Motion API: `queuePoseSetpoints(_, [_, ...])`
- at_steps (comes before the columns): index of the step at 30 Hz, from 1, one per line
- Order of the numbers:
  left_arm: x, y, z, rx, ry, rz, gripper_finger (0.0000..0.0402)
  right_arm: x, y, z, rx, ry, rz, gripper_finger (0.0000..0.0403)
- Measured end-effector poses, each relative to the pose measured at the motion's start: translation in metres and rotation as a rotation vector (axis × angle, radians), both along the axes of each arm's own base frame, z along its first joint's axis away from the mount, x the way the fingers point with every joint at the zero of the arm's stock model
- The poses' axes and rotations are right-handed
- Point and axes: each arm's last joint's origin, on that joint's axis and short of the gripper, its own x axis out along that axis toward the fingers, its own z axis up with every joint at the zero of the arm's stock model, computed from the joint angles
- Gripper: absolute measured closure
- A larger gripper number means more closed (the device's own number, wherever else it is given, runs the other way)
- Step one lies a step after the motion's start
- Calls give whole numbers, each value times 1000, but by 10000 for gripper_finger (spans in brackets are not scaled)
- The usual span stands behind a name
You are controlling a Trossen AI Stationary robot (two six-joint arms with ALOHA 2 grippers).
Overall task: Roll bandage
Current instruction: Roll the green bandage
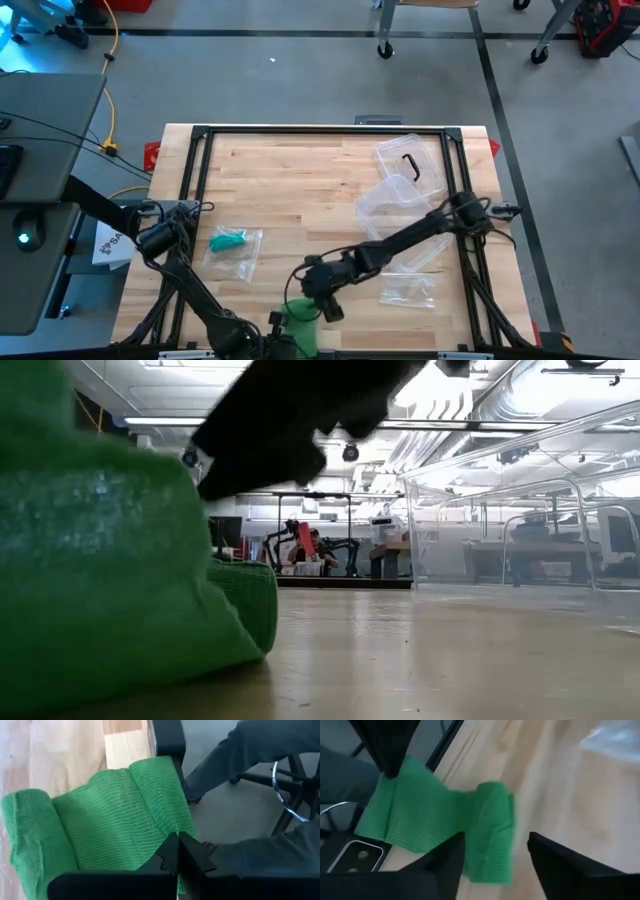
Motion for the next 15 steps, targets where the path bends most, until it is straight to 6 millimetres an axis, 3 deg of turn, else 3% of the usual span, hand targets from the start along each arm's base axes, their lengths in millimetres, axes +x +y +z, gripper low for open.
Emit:
queuePoseSetpoints(3, [0, -1, -3, -6, 6, 15, 401, 6, 7, -20, 39, -2, 39, 168])
queuePoseSetpoints(8, [0, -1, -3, -9, 5, 18, 401, 12, 12, -50, -4, -15, 6, 164])
queuePoseSetpoints(12, [1, -1, -3, -12, 1, 18, 401, 16, 13, -64, -36, -47, 17, 180])
queuePoseSetpoints(15, [2, 1, -3, -4, 3, 17, 401, 19, 12, -70, -45, -63, 0, 217])
